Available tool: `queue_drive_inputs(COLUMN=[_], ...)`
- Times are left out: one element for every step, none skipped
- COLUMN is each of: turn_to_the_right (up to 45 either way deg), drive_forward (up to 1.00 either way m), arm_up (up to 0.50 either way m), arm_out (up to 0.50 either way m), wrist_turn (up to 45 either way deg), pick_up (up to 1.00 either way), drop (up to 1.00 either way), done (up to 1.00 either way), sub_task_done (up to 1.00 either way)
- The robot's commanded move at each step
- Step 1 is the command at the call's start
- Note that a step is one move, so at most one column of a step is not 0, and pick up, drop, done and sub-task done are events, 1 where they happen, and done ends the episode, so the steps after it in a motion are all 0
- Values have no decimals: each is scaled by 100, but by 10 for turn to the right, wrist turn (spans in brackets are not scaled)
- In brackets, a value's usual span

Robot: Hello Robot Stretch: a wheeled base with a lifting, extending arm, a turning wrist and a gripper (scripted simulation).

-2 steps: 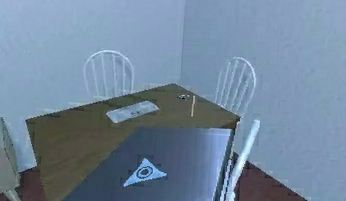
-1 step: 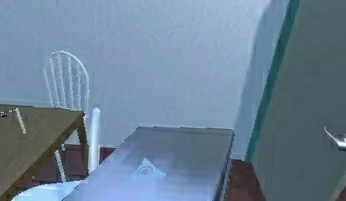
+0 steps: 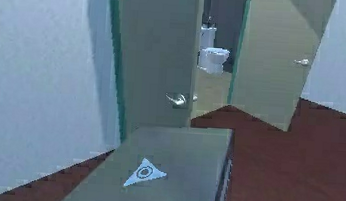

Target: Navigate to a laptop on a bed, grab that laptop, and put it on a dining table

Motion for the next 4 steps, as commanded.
queue_drive_inputs(turn_to_the_right=[-450, -450, -450, -30], drive_forward=[0, 0, 0, 0], arm_up=[0, 0, 0, 0], arm_out=[0, 0, 0, 0], wrist_turn=[0, 0, 0, 0], pick_up=[0, 0, 0, 0], drop=[0, 0, 0, 0], done=[0, 0, 0, 0], sub_task_done=[0, 0, 0, 0])
